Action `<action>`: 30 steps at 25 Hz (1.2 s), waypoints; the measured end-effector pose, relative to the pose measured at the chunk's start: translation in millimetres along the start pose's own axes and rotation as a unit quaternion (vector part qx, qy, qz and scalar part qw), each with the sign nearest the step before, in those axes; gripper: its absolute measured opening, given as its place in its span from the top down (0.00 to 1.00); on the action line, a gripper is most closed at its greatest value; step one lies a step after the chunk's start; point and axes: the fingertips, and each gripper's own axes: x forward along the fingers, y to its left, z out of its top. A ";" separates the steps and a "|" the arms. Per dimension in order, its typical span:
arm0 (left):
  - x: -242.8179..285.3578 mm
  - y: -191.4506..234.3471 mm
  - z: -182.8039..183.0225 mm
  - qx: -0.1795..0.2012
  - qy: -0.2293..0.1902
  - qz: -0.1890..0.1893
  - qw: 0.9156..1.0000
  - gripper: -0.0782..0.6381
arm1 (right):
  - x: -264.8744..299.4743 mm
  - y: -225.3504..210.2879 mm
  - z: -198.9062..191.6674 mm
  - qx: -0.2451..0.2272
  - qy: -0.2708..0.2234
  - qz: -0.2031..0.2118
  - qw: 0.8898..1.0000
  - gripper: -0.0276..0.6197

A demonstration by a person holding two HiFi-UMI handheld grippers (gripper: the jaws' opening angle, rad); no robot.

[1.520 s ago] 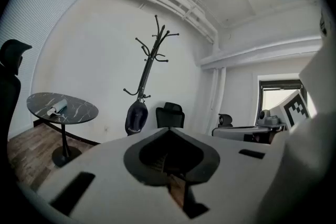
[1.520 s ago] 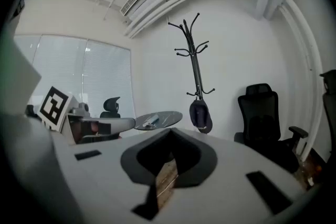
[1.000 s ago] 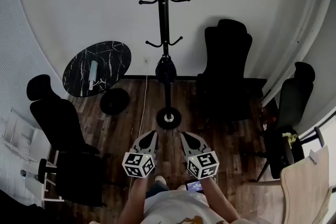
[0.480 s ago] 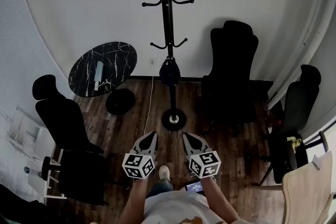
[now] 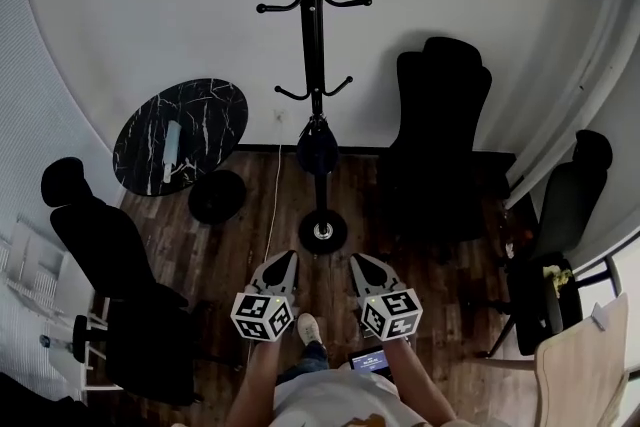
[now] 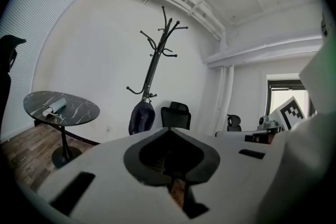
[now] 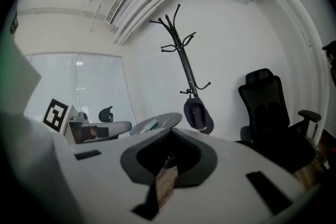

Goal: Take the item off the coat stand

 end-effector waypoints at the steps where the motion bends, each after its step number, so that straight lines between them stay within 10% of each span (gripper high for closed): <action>1: 9.5 4.8 1.7 0.000 0.001 -0.001 1.000 0.86 | 8.2 -6.5 2.3 0.000 0.001 -0.003 1.000 0.94; 30: 191.1 139.8 59.6 0.009 0.006 -0.060 0.998 0.86 | 197.2 -74.9 64.2 -0.013 -0.013 -0.066 0.998 0.94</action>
